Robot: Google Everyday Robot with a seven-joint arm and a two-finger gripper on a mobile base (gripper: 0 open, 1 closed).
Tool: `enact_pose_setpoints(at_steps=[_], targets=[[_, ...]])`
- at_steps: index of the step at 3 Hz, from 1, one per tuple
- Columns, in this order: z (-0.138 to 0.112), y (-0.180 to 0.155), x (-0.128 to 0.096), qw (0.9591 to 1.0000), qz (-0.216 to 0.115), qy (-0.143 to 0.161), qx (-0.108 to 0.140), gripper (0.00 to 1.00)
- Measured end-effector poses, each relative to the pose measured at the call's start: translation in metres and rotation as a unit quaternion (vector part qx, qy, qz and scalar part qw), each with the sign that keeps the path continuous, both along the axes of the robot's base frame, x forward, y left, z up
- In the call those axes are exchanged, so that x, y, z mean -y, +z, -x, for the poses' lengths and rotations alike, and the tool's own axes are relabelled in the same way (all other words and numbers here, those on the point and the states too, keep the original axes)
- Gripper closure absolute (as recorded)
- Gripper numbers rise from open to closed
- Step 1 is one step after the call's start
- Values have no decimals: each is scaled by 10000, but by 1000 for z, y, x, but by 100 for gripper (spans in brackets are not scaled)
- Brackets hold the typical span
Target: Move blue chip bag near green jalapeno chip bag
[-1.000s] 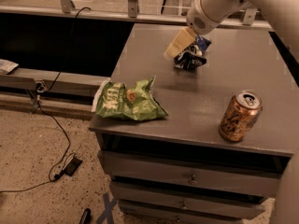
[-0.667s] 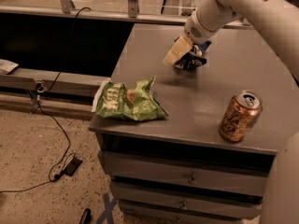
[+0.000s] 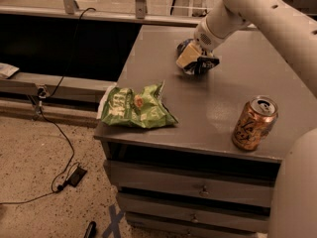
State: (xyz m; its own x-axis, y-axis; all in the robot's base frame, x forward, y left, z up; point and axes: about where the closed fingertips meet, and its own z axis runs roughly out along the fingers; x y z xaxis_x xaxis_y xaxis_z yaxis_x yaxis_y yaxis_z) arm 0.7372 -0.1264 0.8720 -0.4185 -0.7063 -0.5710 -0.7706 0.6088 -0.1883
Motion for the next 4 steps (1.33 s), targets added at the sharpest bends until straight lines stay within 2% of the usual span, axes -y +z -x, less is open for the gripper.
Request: enact_pose_setpoints(at_steps=[1,2,3,4], targets=[[-1,13,-19,9989,-27,447,132,65],[1,31,-38,9954,-44,914,285,88],[11,50,-62,9855,-233,1637,375,100],[37,73,-84,9627,-474,2626,450,100]])
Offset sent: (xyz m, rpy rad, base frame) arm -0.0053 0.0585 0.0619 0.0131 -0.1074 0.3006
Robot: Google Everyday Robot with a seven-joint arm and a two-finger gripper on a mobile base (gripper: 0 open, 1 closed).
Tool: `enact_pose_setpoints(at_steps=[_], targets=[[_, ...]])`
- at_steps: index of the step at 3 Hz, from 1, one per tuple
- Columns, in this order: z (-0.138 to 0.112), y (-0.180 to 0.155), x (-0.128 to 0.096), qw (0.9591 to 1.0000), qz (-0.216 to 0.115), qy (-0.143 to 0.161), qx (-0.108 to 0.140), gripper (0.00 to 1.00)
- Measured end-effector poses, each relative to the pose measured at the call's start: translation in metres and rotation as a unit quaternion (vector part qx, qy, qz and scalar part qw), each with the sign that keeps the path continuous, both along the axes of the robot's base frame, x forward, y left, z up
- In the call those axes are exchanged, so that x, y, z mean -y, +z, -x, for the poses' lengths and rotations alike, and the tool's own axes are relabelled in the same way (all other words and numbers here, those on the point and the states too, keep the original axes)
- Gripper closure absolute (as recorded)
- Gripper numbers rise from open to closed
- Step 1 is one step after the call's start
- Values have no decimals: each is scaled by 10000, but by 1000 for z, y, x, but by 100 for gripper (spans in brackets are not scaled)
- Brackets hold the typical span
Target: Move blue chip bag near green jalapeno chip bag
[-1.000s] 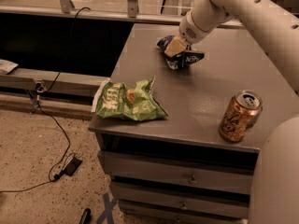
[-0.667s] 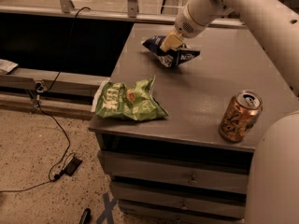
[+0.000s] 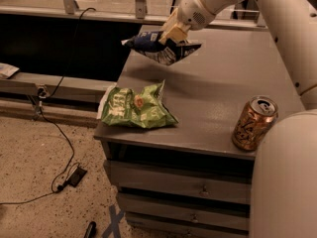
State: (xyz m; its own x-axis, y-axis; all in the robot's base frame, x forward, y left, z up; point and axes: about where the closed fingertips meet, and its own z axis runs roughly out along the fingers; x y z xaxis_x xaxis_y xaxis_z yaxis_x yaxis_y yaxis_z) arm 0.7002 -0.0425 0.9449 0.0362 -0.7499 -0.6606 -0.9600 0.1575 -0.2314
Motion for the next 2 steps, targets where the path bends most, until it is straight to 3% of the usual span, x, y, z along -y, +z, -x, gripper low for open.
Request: enact_pose_setpoints(at_steps=[1,2], targets=[[43,24,-20,9930,14,1179,65,100],[76,37,-28,9817,112,1899,58,82]])
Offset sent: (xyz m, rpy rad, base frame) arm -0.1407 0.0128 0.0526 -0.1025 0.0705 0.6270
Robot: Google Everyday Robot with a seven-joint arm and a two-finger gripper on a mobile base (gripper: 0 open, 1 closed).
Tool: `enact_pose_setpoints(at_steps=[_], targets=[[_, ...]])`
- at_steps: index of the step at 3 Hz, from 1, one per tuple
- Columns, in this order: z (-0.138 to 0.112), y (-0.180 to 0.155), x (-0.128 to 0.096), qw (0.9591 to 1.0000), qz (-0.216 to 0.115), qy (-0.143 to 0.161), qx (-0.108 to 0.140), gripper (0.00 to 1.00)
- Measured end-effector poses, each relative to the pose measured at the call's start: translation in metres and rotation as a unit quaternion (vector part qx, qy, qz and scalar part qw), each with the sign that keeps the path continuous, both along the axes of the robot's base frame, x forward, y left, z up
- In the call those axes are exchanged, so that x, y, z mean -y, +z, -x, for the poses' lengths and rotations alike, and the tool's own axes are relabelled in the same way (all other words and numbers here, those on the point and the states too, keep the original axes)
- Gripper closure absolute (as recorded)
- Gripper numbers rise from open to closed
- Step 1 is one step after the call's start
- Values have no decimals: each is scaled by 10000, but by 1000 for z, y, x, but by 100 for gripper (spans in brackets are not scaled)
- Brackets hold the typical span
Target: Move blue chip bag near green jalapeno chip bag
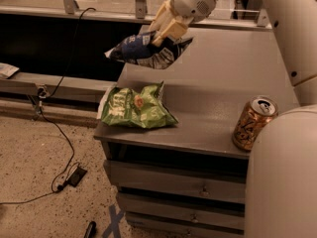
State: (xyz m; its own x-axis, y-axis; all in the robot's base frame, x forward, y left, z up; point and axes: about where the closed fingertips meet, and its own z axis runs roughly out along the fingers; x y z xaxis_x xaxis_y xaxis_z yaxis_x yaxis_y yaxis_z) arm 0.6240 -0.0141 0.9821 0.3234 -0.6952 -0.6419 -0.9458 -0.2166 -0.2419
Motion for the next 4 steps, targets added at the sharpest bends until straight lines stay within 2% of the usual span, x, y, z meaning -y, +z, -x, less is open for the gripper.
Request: enact_pose_setpoints(at_steps=[1,3,4], targets=[[25,7,1,9996,62,262,-49,59],[12,9,-11,9998,-101,134,99,12],[7,10,-16,9997,-164,91,151,0]])
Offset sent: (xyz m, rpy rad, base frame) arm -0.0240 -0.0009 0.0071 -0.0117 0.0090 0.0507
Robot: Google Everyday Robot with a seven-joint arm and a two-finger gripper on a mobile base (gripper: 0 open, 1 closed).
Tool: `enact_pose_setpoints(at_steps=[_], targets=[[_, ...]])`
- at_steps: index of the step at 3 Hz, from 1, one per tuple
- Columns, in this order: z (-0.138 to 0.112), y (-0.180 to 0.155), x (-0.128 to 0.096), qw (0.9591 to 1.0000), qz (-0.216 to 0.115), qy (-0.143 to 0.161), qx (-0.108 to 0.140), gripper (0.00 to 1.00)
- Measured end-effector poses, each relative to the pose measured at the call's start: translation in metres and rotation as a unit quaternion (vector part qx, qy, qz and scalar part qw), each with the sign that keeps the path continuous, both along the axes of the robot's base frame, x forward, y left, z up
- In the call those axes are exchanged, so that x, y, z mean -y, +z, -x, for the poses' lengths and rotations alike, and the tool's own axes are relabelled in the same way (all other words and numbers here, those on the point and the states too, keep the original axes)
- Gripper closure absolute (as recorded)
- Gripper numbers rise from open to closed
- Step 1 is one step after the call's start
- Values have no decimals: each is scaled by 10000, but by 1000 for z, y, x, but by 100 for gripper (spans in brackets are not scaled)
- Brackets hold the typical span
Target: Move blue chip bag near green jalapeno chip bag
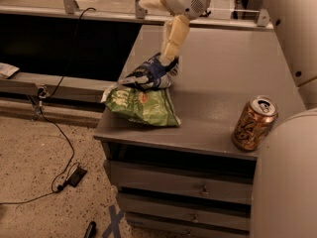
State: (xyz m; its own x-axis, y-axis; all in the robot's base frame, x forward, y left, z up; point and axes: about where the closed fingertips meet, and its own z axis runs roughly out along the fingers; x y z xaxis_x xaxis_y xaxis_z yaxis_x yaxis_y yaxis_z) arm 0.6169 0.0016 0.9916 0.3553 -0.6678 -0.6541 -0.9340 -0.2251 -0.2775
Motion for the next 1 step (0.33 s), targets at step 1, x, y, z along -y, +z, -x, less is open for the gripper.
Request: enact_pose_setpoints(at_steps=[1], targets=[[0,0,0,10000,0,0,0,0]])
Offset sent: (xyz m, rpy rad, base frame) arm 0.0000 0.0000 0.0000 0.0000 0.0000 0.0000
